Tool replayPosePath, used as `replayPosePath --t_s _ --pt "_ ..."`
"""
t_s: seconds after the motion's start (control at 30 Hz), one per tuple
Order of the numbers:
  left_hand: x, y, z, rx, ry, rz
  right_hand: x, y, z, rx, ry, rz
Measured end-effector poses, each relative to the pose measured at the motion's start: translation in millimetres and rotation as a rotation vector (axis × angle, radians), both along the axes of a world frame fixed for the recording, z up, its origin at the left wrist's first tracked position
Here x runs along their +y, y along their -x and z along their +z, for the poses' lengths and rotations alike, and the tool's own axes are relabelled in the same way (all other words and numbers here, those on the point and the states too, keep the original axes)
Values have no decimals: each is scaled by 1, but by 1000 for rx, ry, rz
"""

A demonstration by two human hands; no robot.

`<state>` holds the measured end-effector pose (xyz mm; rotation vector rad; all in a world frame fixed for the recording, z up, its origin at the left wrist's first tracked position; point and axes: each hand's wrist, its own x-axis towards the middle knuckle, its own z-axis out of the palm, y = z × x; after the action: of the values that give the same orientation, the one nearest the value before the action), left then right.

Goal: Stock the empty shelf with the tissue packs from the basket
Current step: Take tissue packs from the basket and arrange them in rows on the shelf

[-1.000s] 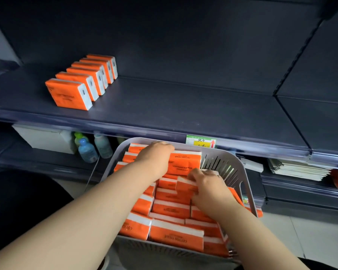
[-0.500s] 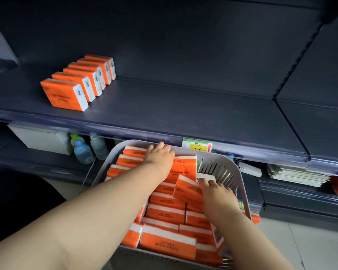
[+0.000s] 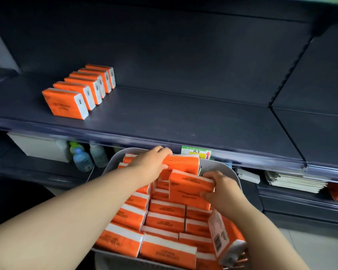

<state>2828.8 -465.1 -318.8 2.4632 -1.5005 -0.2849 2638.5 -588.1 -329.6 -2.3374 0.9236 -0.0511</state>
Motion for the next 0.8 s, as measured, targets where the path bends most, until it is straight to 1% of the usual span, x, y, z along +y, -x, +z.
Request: replayPosePath --t_s 0.1,0.17,0.23,0.37,0.47,0.53,0.67,0.8 --pt "10 -5 12 -27 103 51 -5 6 13 -112 -71 -11" --pt "17 -9 22 -11 138 74 -6 12 21 -174 -117 -19" --pt "25 -14 31 22 174 84 -5 20 27 -238 -185 -59" --pt "47 -25 49 10 292 120 4 32 36 -434 -329 -142" --pt "66 -36 60 36 359 152 13 33 43 -563 -376 -223" --pt "75 -44 66 49 392 166 19 30 48 -634 -378 -278" --pt "87 -73 76 32 452 193 29 12 60 -695 -279 -343" --pt "85 -111 81 6 494 228 23 -33 79 -693 -234 -384"
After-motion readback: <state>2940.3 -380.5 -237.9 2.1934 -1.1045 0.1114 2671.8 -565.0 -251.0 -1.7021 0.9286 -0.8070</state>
